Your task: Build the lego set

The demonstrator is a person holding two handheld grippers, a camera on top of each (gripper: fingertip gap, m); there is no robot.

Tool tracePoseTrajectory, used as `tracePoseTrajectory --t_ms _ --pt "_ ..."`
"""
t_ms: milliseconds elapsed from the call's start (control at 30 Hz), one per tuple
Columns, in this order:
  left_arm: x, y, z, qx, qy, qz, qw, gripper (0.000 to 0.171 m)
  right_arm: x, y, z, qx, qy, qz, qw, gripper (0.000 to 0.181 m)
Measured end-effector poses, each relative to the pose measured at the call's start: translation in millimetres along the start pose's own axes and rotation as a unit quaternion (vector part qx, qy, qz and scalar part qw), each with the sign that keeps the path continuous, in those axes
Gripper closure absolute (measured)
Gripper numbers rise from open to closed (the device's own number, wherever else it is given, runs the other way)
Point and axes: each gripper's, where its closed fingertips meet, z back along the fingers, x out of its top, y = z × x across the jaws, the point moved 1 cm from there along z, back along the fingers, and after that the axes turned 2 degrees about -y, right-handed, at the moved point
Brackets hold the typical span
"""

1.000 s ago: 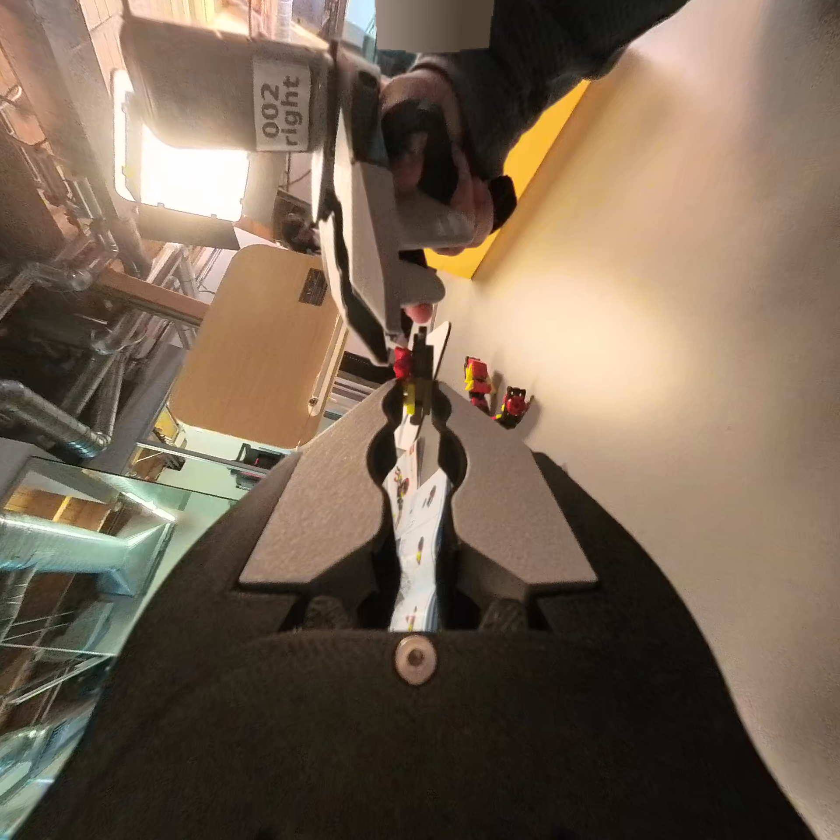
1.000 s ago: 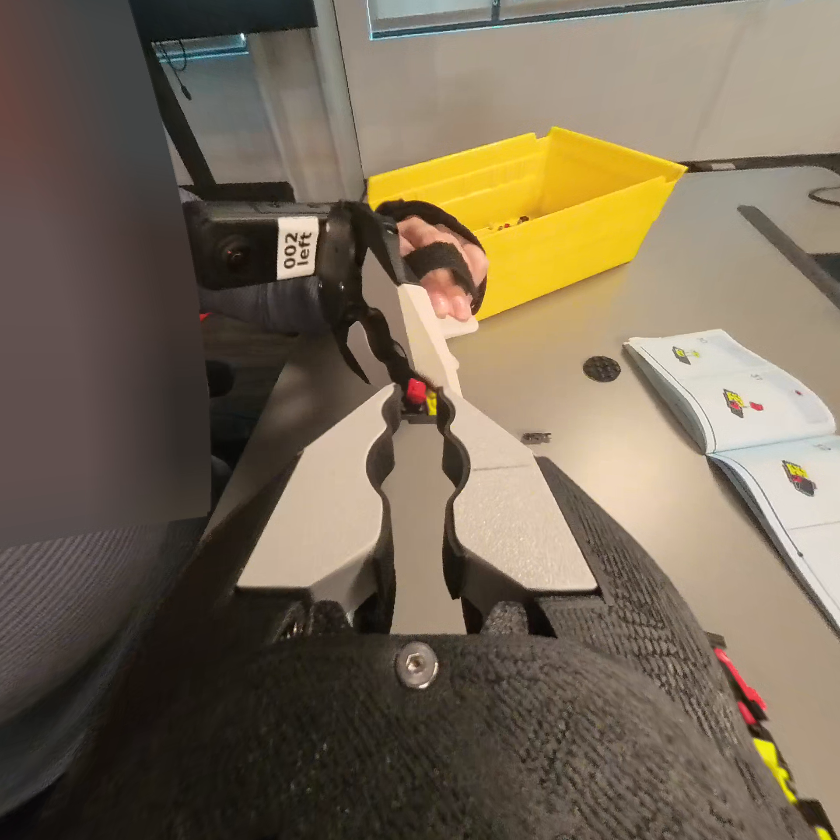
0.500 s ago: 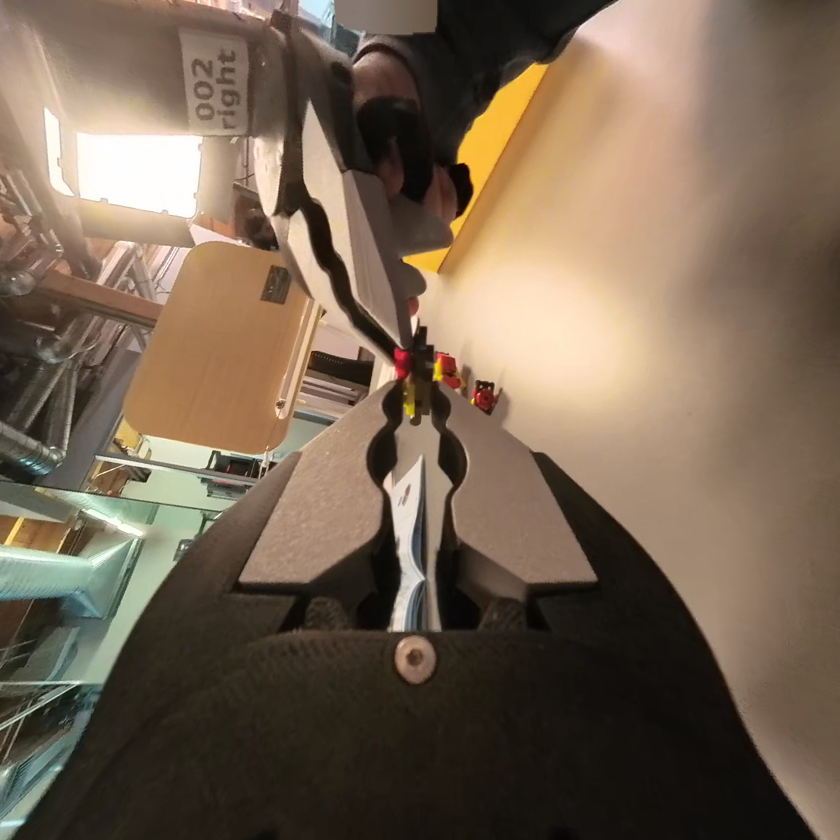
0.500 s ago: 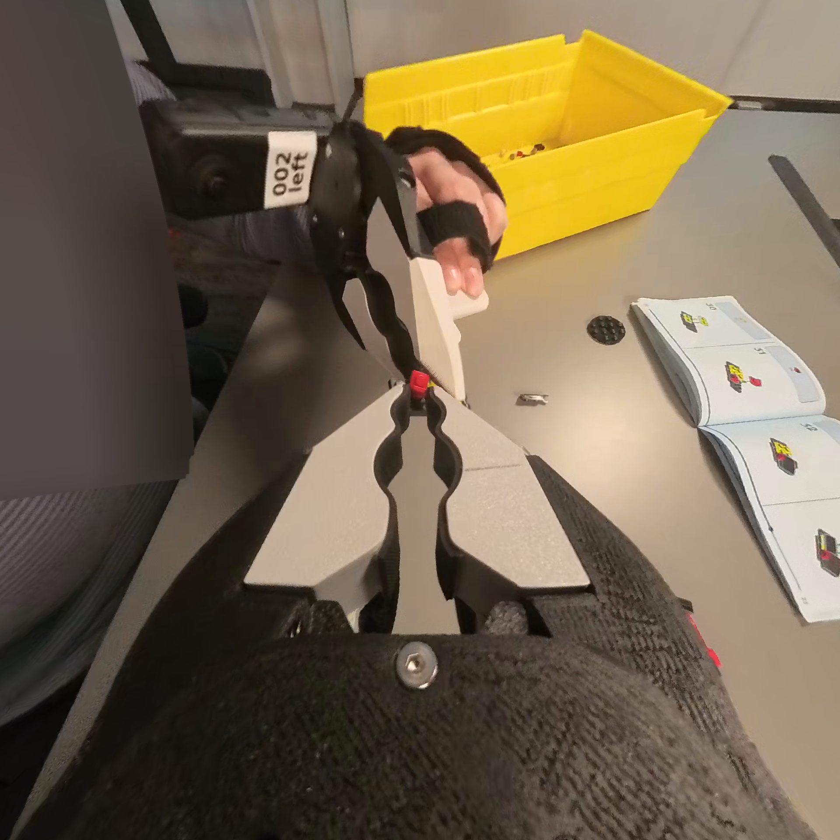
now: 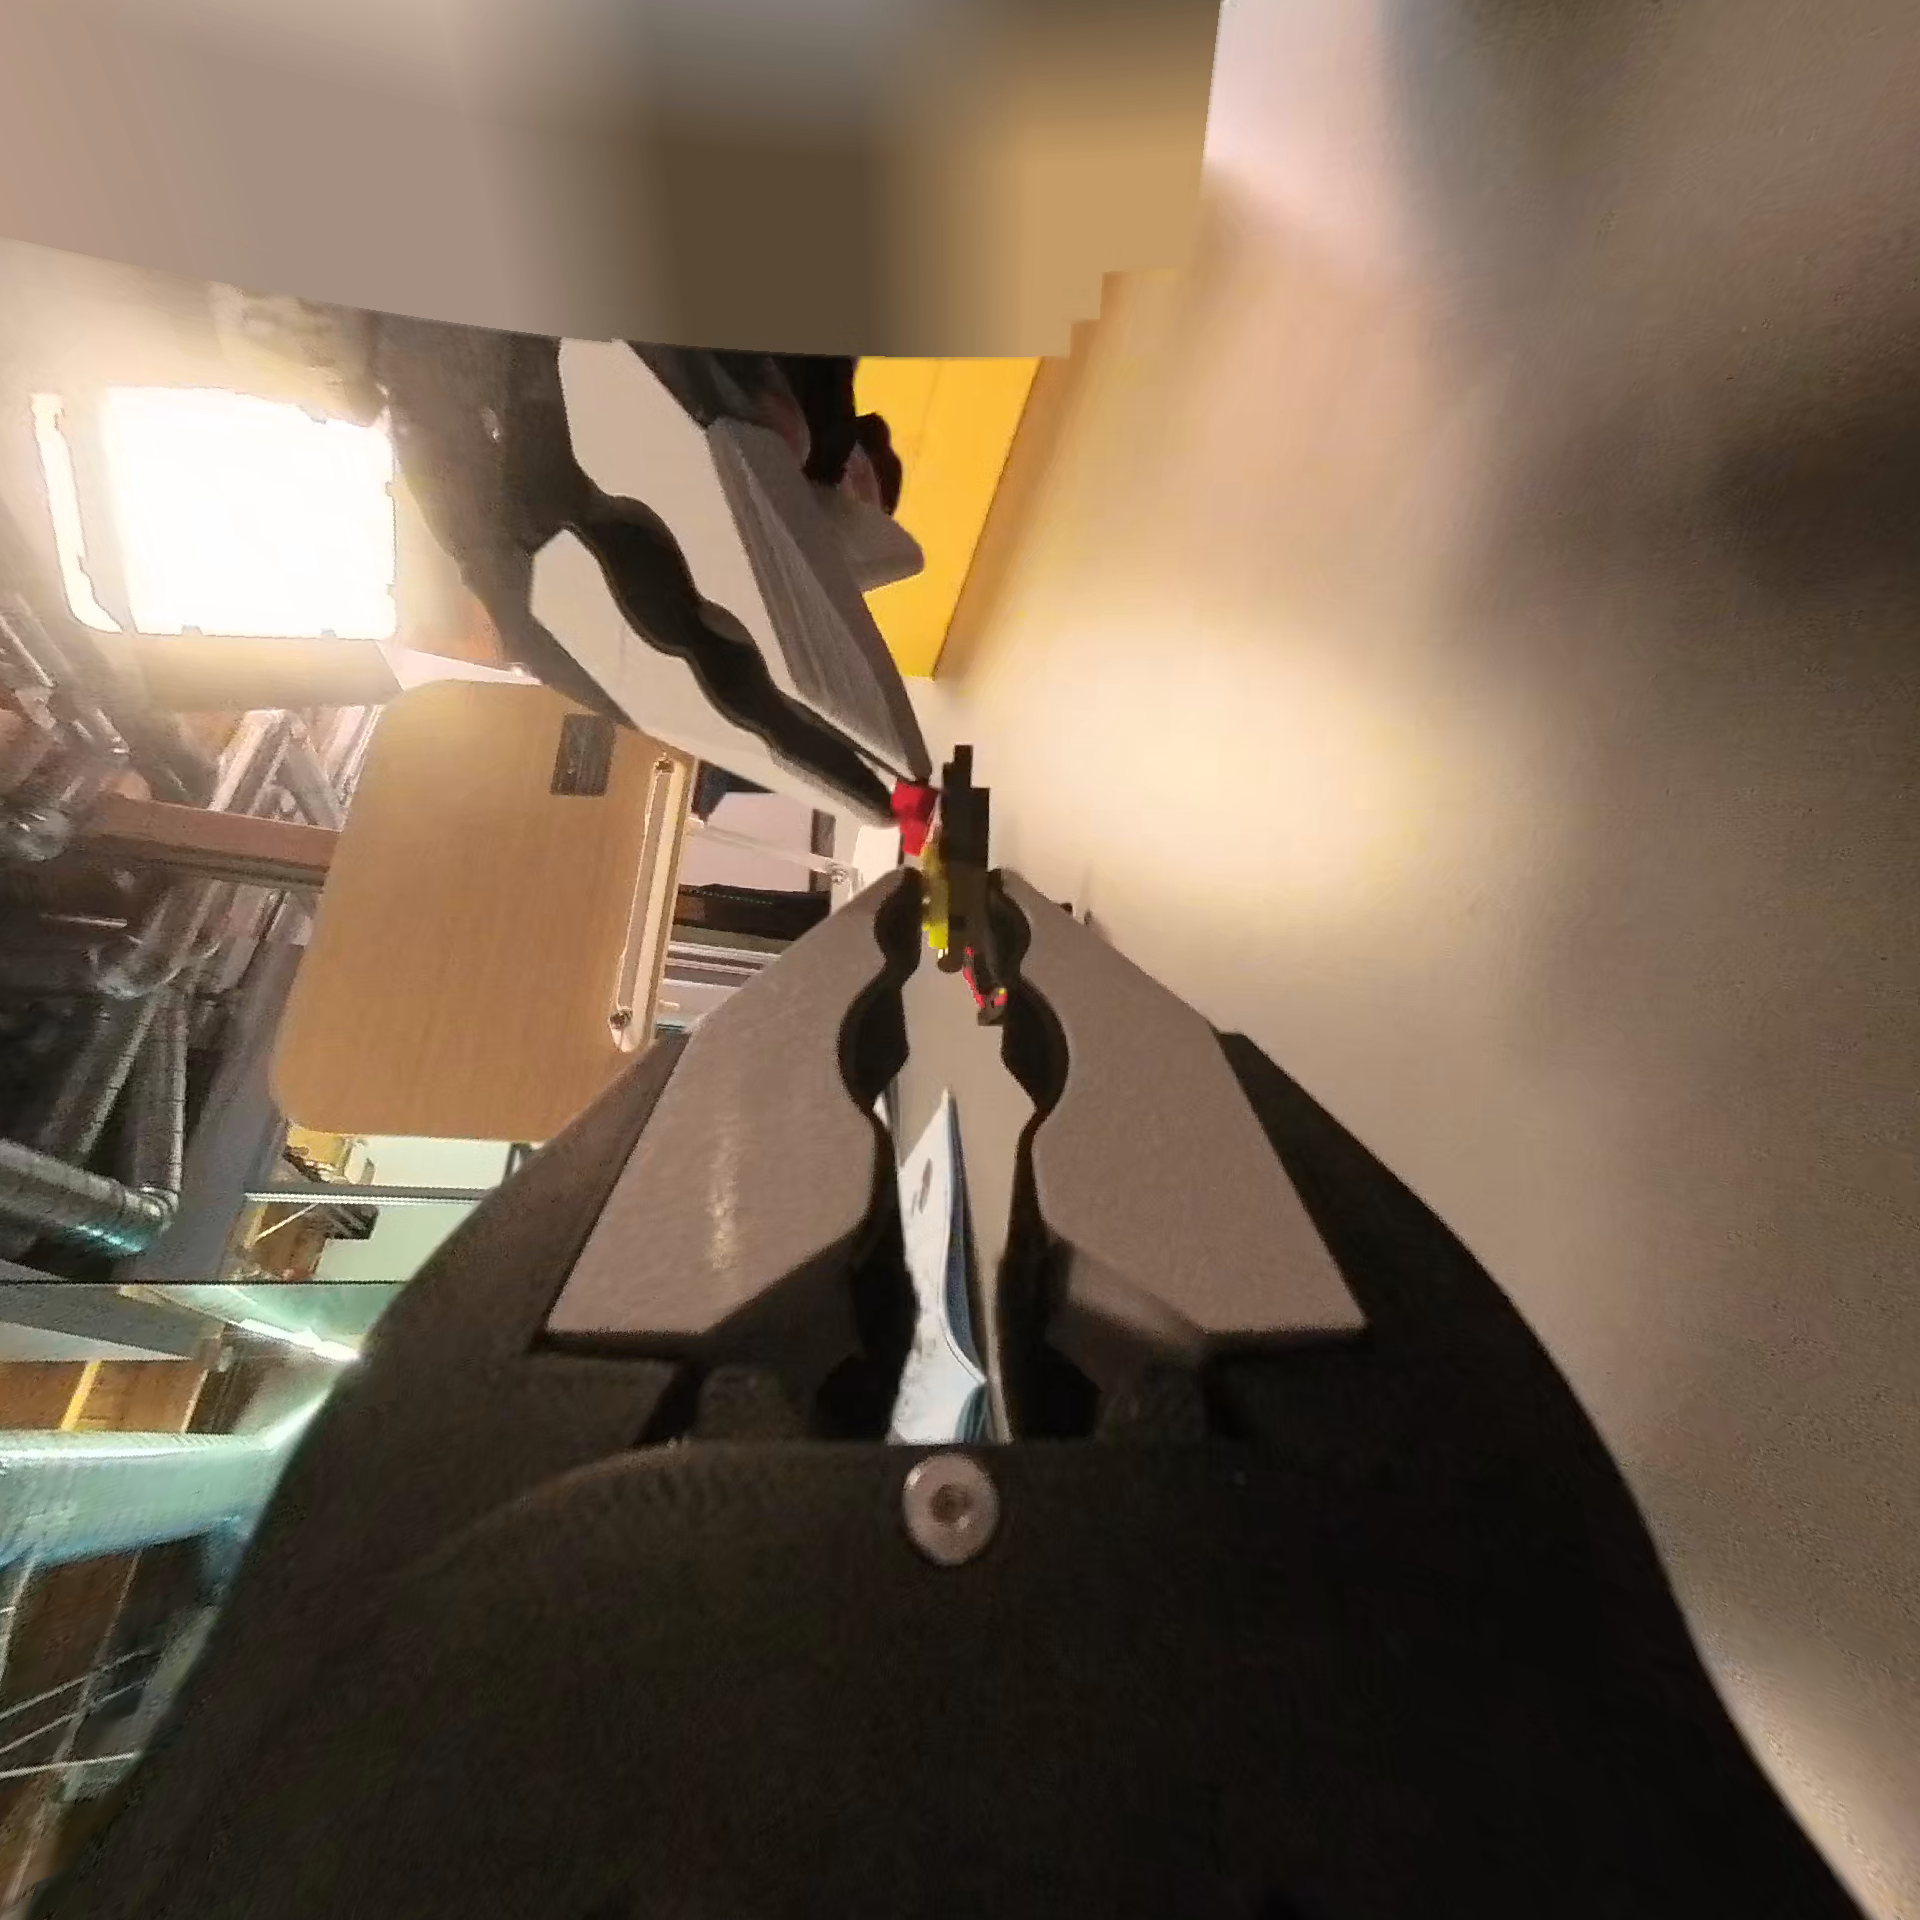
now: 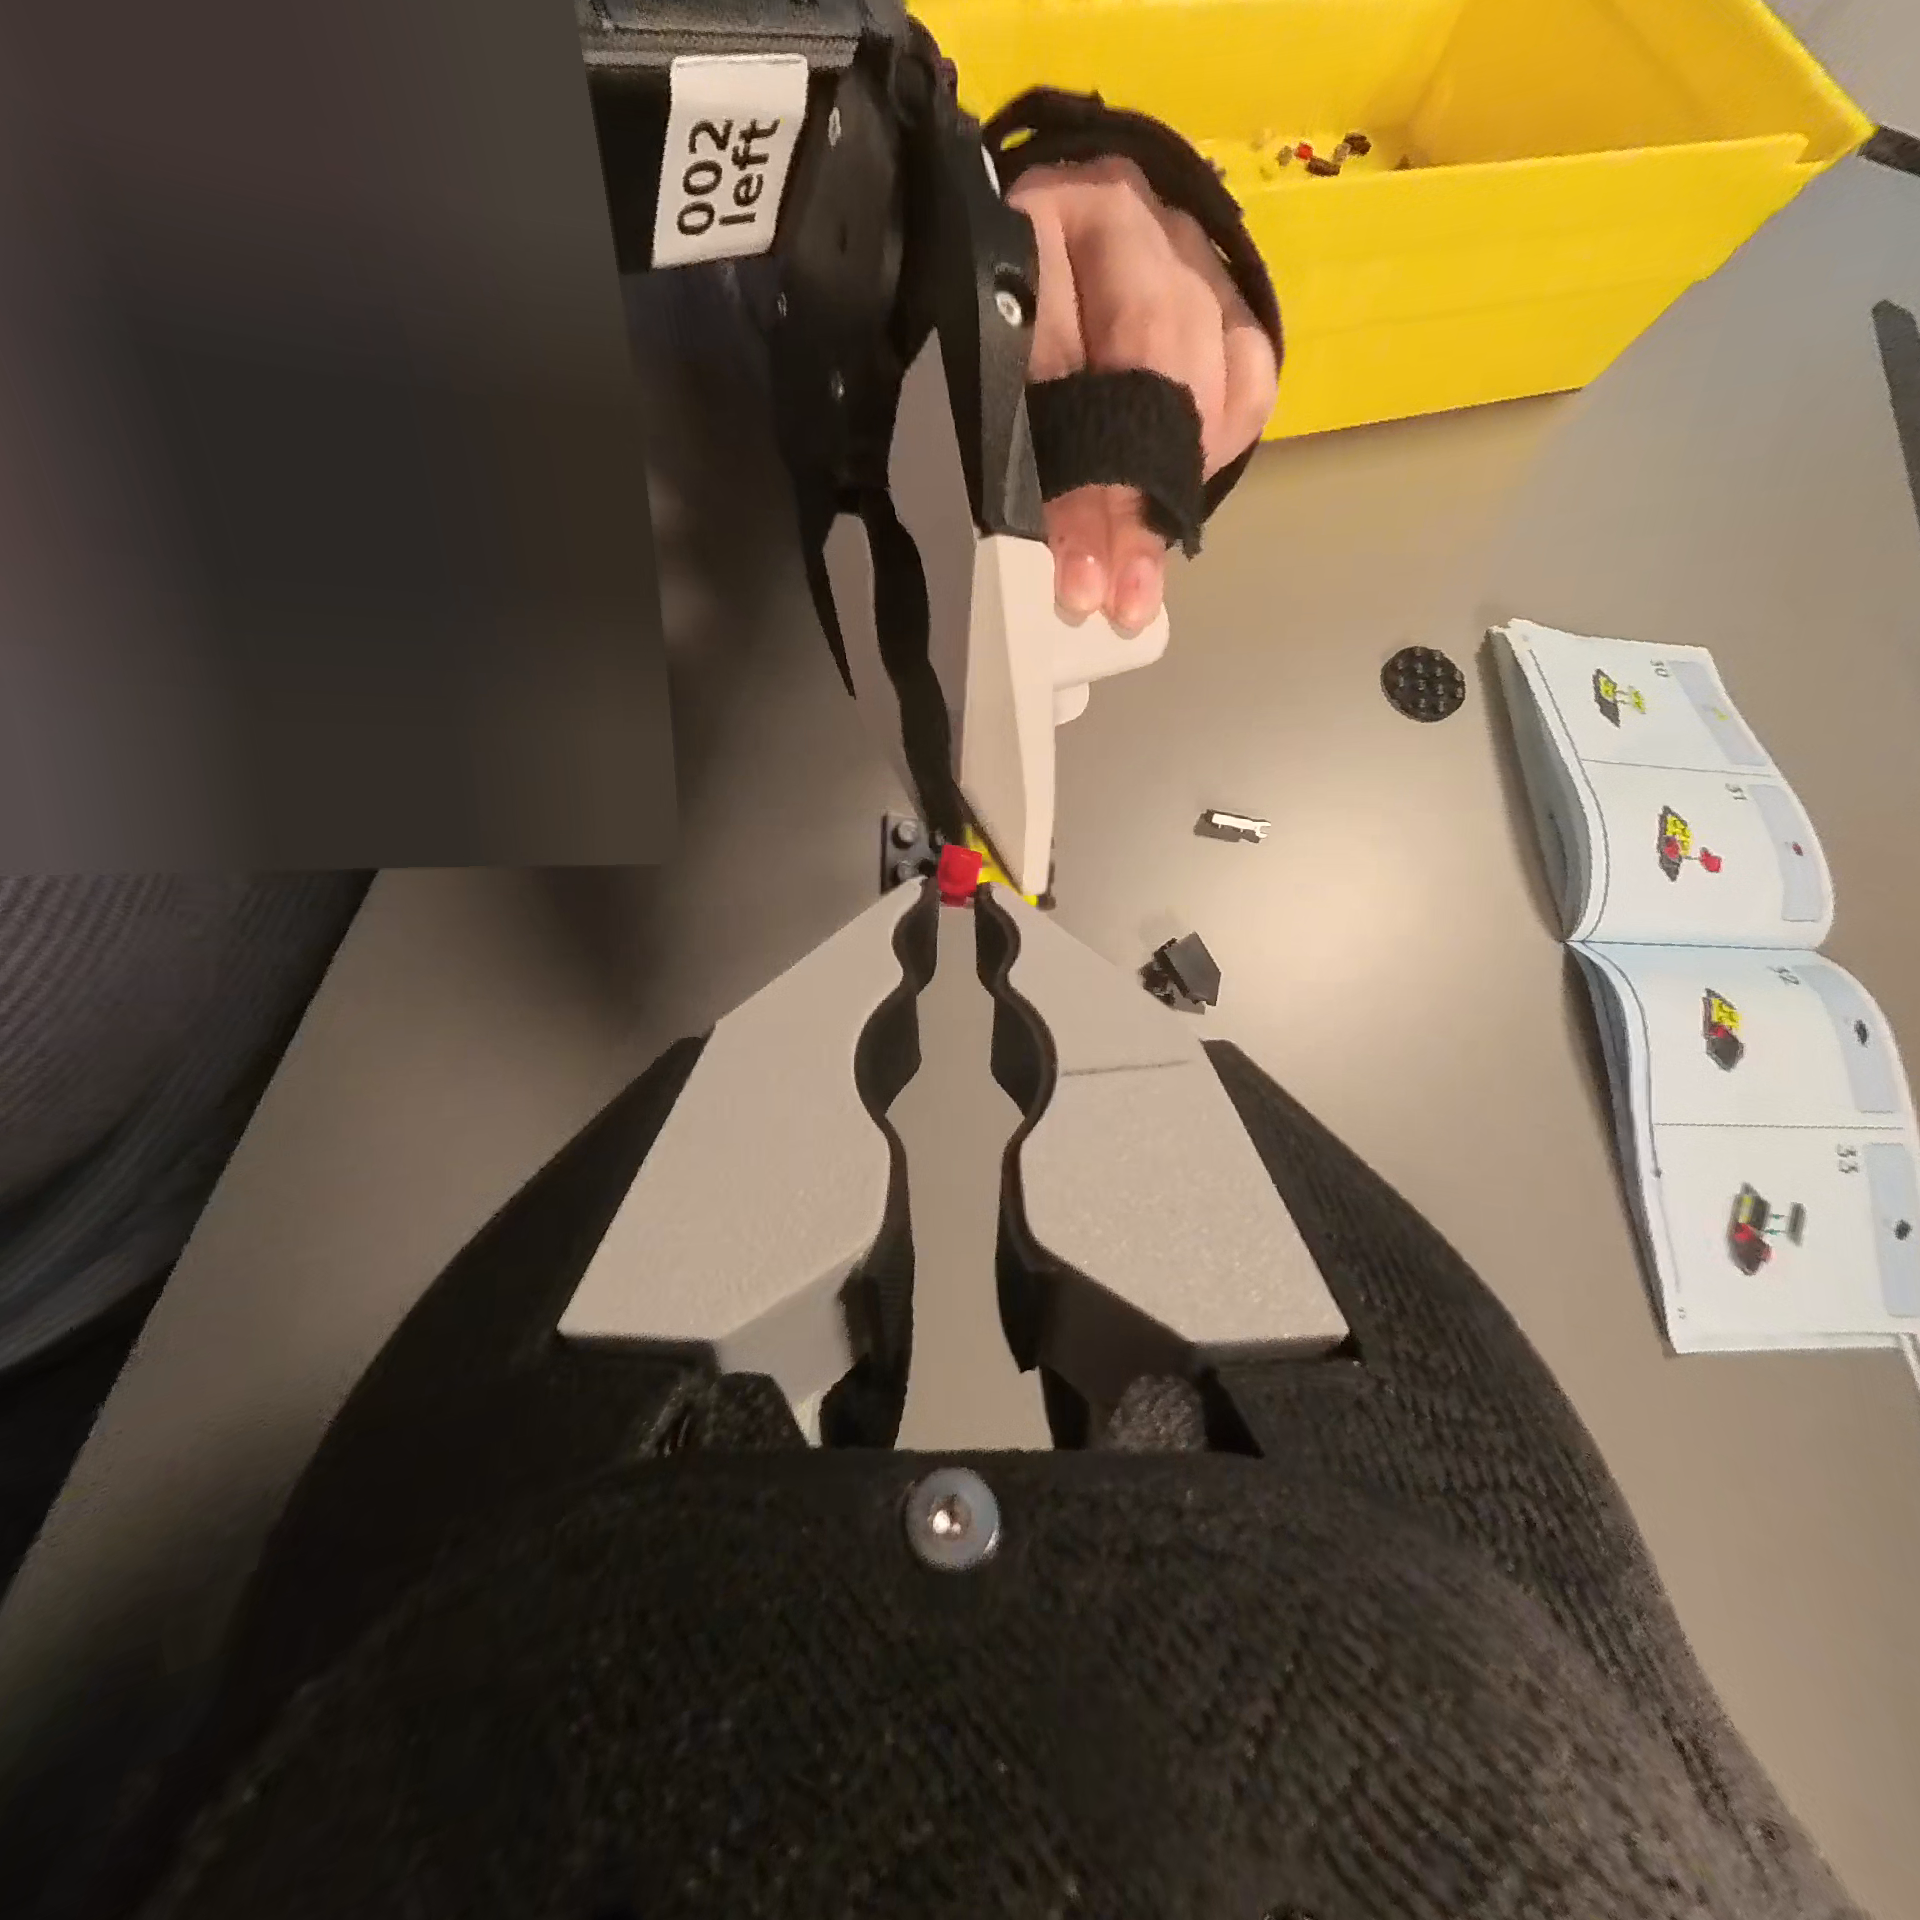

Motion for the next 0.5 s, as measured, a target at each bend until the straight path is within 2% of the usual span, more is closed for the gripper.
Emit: tracePoseTrajectory --t_ms 500 --pt "3.5 -0.7 0.1 0.004 -0.005 -0.016 1.0 0.161 0.8 6.0 -1.7 -0.017 0.03 0.041 0.999 0.174"
